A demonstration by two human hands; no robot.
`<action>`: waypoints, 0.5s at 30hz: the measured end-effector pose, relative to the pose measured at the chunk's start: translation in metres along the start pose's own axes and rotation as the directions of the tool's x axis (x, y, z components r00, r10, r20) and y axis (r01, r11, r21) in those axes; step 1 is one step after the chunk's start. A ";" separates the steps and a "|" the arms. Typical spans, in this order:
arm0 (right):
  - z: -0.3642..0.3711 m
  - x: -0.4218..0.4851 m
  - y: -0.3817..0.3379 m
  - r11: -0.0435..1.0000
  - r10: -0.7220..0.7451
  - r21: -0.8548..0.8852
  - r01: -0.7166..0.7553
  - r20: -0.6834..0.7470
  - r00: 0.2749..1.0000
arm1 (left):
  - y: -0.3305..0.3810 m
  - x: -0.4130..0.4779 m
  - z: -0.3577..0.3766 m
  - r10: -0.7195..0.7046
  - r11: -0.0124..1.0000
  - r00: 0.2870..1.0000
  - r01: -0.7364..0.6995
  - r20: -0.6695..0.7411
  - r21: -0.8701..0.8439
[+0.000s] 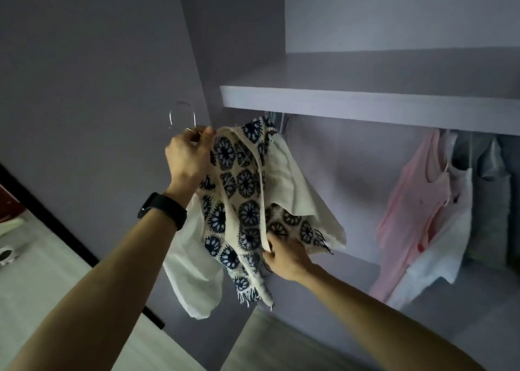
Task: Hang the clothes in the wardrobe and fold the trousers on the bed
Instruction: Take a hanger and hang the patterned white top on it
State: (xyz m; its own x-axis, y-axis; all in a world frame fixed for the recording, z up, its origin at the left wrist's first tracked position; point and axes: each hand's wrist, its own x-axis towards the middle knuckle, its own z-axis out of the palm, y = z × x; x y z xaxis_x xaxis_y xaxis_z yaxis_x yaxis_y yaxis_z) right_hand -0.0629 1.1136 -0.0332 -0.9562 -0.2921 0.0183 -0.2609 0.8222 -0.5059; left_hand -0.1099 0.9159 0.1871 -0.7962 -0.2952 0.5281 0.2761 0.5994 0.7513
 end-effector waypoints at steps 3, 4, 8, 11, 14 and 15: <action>0.000 -0.018 0.015 0.989 0.074 0.065 -0.130 0.545 0.835 | -0.014 -0.011 0.001 0.014 1.000 0.994 -0.016 0.110 0.013; -0.007 -0.022 0.021 0.986 0.118 0.028 -0.165 0.585 0.803 | -0.017 -0.015 0.002 0.014 1.000 0.990 -0.017 0.141 0.019; -0.046 -0.020 0.042 0.982 0.117 0.127 -0.142 0.192 0.975 | -0.028 -0.030 0.000 0.021 0.997 0.961 -0.043 0.274 0.071; -0.080 -0.014 0.038 0.976 0.086 0.217 0.020 -0.469 0.879 | -0.033 -0.041 0.000 0.050 0.988 0.927 -0.101 0.372 0.118; -0.105 -0.007 0.022 0.981 -0.134 0.011 0.193 -0.677 0.724 | -0.036 -0.051 0.002 0.050 0.995 0.902 -0.083 0.429 0.059; -0.111 -0.003 0.019 0.969 -0.233 -0.086 0.230 -0.620 0.750 | -0.035 -0.054 0.003 0.055 0.997 0.890 -0.076 0.453 0.029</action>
State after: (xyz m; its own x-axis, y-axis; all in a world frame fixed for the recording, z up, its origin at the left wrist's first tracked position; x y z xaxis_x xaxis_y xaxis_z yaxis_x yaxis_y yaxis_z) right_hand -0.0799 1.1843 0.0534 -0.7382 -0.1078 0.6659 -0.4845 0.7716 -0.4122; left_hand -0.0786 0.9132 0.1306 -0.9373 0.1074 0.3316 0.3202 0.6412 0.6973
